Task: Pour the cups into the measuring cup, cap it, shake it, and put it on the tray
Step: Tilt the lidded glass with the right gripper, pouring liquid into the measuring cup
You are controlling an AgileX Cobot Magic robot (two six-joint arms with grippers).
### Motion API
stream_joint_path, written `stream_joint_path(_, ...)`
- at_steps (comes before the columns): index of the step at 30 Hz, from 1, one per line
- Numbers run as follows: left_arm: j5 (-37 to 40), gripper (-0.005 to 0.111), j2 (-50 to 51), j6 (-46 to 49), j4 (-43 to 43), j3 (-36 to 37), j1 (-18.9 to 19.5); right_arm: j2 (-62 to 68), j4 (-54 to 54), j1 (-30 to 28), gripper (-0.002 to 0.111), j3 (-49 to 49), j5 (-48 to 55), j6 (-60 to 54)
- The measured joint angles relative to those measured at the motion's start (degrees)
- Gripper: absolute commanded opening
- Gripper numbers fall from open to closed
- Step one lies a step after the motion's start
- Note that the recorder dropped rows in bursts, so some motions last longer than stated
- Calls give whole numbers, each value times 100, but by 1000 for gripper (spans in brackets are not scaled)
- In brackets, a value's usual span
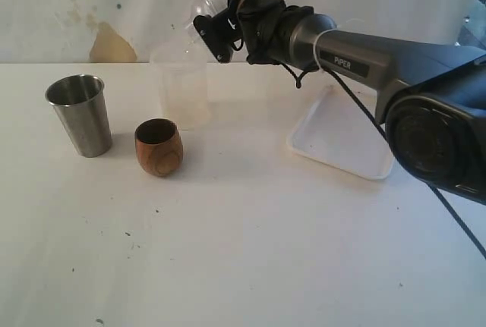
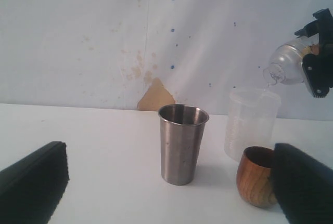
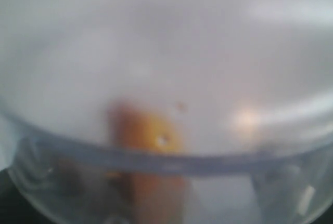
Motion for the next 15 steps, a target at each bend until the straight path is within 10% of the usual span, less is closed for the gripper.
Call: stream_joint_path(15, 0, 105, 0, 0, 0, 0, 0, 0, 0, 92, 0, -49, 134, 10)
